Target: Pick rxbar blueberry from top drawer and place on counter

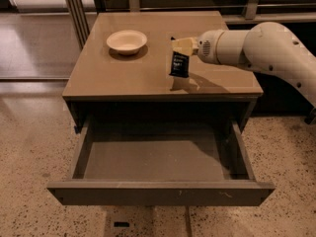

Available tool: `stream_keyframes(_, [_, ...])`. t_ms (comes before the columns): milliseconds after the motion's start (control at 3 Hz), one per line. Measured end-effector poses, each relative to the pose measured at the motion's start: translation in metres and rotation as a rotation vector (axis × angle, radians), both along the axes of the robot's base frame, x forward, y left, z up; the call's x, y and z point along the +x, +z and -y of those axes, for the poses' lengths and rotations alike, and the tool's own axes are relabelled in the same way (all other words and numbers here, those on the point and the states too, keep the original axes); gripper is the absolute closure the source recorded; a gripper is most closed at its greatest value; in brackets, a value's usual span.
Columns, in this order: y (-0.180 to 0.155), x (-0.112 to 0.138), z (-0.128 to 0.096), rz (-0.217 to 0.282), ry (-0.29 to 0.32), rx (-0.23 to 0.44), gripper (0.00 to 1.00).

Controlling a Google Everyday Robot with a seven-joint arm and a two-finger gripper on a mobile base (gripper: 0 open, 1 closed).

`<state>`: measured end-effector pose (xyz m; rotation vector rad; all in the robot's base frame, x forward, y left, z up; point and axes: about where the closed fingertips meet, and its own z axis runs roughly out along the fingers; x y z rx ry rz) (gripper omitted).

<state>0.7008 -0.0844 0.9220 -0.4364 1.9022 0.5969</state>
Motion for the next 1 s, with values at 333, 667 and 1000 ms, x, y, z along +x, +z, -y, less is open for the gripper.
stream_keyframes(333, [-0.014, 0.006, 0.067, -0.027, -0.074, 0.034, 1.00])
stream_keyframes(667, [-0.017, -0.002, 0.101, -0.033, -0.124, 0.036, 0.82])
stream_keyframes(1000, [-0.018, -0.009, 0.125, -0.034, -0.159, 0.034, 0.59])
